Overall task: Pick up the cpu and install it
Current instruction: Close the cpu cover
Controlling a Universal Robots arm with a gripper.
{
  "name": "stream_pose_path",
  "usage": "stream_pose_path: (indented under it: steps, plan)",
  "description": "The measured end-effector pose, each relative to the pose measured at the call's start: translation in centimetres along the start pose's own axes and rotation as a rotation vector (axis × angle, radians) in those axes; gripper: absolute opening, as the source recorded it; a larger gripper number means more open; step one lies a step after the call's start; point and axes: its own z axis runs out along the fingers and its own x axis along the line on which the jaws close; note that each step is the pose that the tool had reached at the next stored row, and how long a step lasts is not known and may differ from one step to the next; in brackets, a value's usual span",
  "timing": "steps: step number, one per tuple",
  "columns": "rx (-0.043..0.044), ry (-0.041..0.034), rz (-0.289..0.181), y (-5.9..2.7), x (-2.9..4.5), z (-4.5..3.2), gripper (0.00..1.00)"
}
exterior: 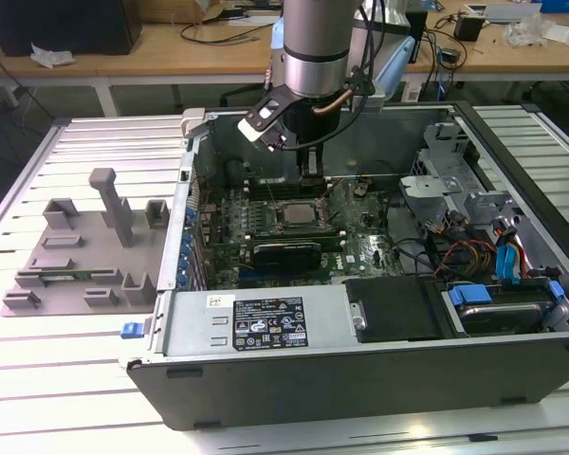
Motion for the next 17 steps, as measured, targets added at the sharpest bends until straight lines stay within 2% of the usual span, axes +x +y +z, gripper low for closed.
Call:
stream_pose_path:
  steps: [10,12,17]
  plan:
    - [0.0001,-0.0004,0.000,0.00,0.00,-0.07,0.11]
    - [0.0001,-0.0007,0.000,0.00,0.02,-0.43,0.11]
    - [0.0000,-0.0006,0.000,-0.01,0.08,-2.03,0.11]
